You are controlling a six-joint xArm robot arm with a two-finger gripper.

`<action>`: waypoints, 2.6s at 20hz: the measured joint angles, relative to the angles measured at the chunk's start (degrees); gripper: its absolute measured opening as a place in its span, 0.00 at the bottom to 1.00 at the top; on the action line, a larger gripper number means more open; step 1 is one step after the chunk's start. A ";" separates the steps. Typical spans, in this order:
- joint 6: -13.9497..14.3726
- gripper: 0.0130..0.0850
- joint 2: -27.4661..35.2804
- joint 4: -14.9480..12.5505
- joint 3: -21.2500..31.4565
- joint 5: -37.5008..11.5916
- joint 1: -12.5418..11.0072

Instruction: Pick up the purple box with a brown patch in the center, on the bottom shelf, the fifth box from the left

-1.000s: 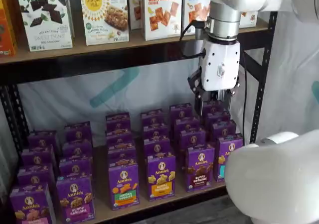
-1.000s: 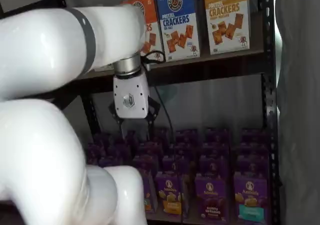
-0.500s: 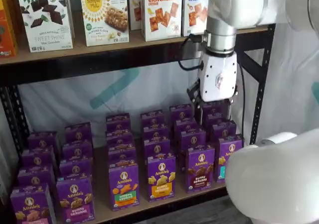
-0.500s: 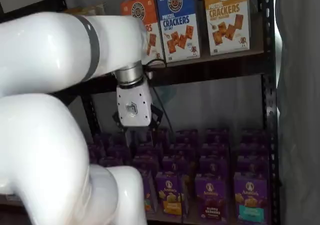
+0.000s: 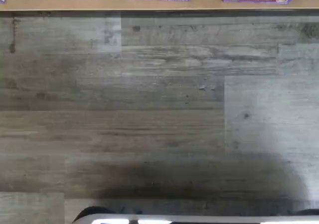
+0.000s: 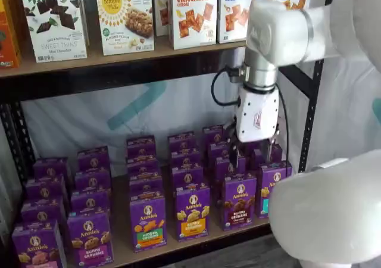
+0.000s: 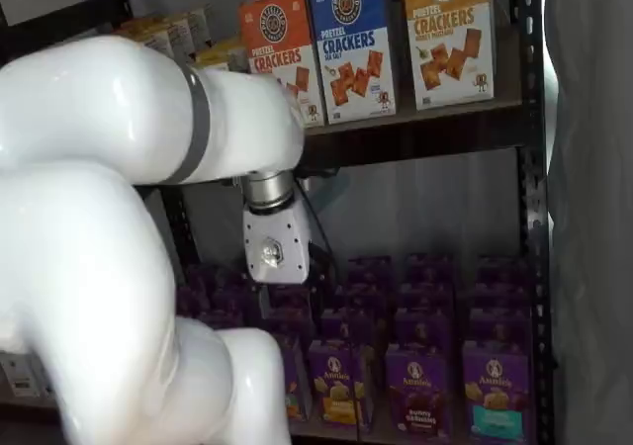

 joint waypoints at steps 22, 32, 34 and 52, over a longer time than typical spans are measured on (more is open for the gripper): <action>-4.28 1.00 35.46 -1.97 5.27 -42.78 -4.36; -8.07 1.00 57.22 -1.32 -2.34 -58.50 -7.14; -8.76 1.00 60.18 -1.39 -4.04 -59.94 -7.92; -20.94 1.00 76.97 9.81 -19.34 -63.14 -8.73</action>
